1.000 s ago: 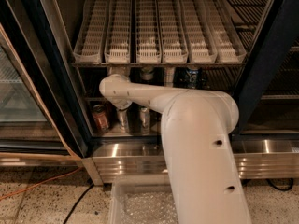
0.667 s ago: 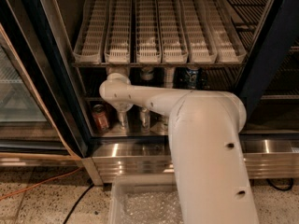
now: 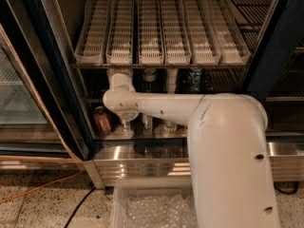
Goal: Pick coke can from middle shelf of fridge
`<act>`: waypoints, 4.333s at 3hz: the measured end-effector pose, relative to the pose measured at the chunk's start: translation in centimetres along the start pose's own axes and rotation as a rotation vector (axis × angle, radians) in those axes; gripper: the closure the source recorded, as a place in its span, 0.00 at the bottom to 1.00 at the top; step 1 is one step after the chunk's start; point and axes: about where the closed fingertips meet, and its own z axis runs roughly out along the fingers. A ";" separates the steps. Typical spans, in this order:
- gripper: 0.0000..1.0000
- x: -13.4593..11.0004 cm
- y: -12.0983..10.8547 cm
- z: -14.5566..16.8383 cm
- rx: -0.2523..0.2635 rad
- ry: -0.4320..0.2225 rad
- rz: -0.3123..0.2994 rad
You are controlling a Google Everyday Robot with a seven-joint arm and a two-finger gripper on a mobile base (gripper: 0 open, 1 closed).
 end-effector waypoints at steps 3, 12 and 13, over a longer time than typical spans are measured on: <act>1.00 0.7 -2.7 -4.8 -0.017 0.137 0.039; 1.00 -2.5 -6.1 -16.0 -0.201 0.179 0.030; 1.00 -1.4 -5.6 -17.3 -0.215 0.203 0.017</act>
Offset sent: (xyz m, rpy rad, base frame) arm -0.0671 -0.0524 -0.0183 0.0417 0.2237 0.0285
